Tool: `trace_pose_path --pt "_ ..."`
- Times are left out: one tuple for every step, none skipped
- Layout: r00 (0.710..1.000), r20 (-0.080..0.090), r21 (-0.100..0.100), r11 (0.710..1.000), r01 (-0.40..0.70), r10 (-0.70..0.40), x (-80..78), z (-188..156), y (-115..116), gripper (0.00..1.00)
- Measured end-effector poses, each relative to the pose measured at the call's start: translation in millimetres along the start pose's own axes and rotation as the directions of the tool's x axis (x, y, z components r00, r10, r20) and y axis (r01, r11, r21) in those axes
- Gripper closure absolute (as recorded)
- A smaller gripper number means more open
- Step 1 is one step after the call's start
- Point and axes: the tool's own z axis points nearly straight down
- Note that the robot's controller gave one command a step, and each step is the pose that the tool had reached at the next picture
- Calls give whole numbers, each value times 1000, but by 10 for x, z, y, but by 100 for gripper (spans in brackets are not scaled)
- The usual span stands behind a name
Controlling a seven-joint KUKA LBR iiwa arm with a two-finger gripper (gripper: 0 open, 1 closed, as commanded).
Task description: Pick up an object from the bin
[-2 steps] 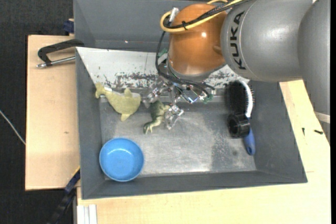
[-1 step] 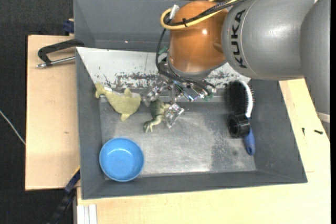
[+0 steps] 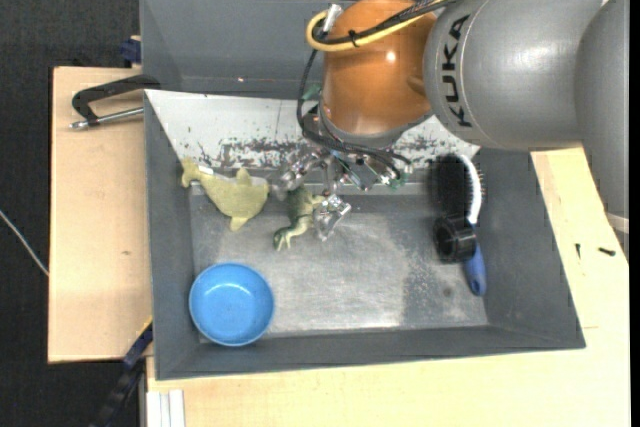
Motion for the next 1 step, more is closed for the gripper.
trace_pose_path --pt "1000 3 2 1000 -2 2 -23 -329 -2 100"
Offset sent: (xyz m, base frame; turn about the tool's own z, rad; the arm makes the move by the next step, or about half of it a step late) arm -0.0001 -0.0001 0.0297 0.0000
